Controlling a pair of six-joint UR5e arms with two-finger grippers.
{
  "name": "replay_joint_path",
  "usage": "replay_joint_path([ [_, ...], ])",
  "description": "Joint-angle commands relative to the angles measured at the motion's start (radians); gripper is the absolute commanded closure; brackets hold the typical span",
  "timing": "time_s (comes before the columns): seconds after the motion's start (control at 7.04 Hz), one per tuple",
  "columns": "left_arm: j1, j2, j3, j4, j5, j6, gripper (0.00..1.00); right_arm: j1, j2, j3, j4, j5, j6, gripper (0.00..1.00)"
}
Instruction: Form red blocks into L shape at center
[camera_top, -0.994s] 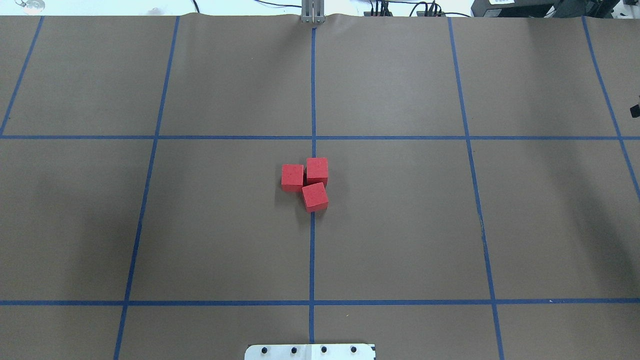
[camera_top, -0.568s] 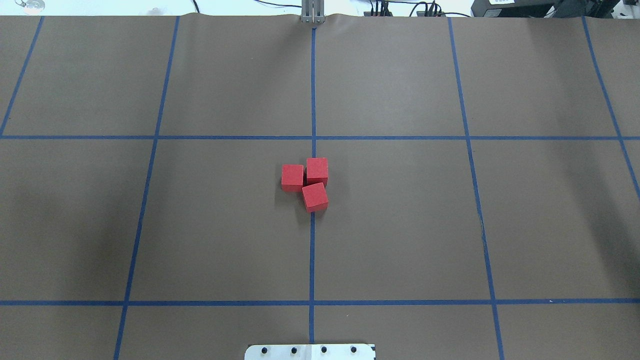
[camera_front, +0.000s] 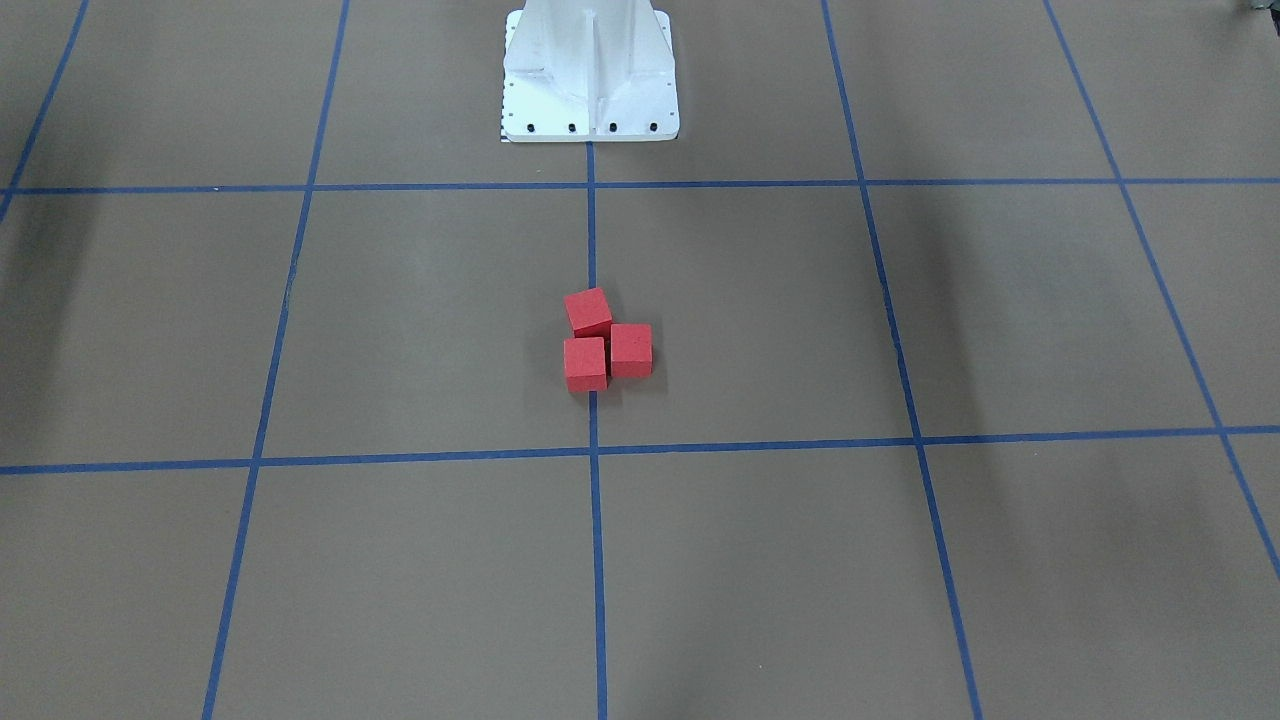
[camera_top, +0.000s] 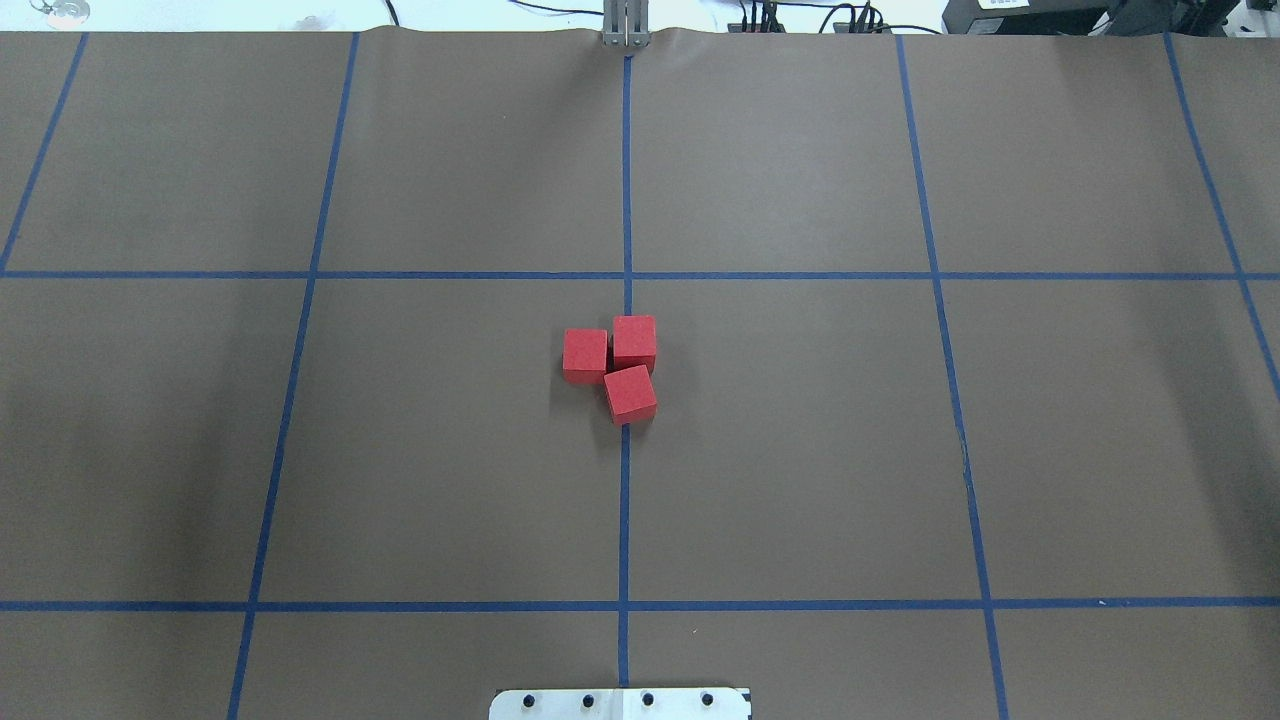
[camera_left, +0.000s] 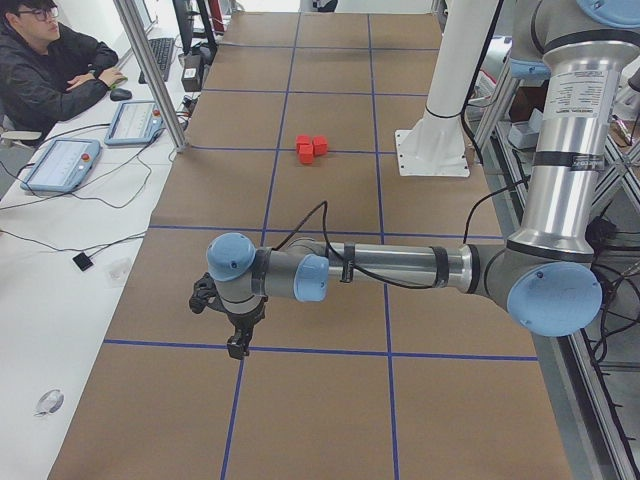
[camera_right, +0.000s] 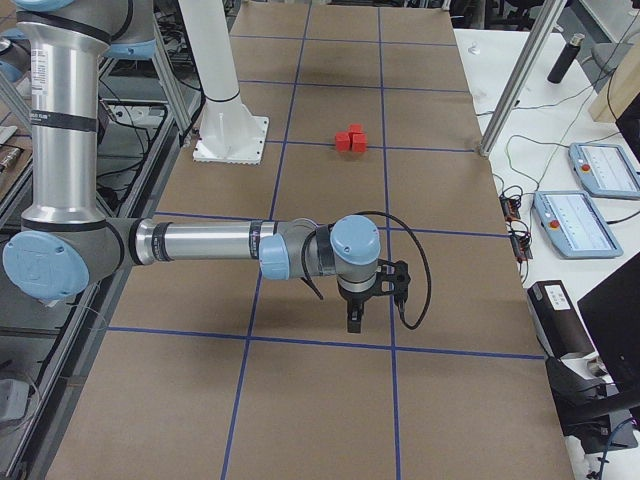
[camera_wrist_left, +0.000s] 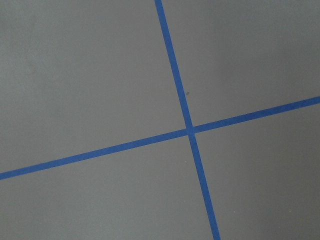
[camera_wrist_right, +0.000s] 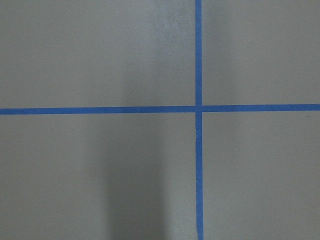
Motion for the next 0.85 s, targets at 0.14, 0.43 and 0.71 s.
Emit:
replay_joint_path([
  [0.14,0.001,-0.013,0.0,-0.002,0.0,-0.058,0.0,0.008,0.004,0.031,-0.074,0.001,-0.001,0.01],
  [0.43,0.001,-0.014,0.002,-0.002,0.0,-0.058,0.0,0.008,-0.001,0.031,-0.072,0.002,-0.001,0.01],
  [0.71,0.001,-0.014,0.005,-0.002,0.002,-0.058,0.0,0.006,-0.001,0.031,-0.072,0.002,-0.001,0.01],
])
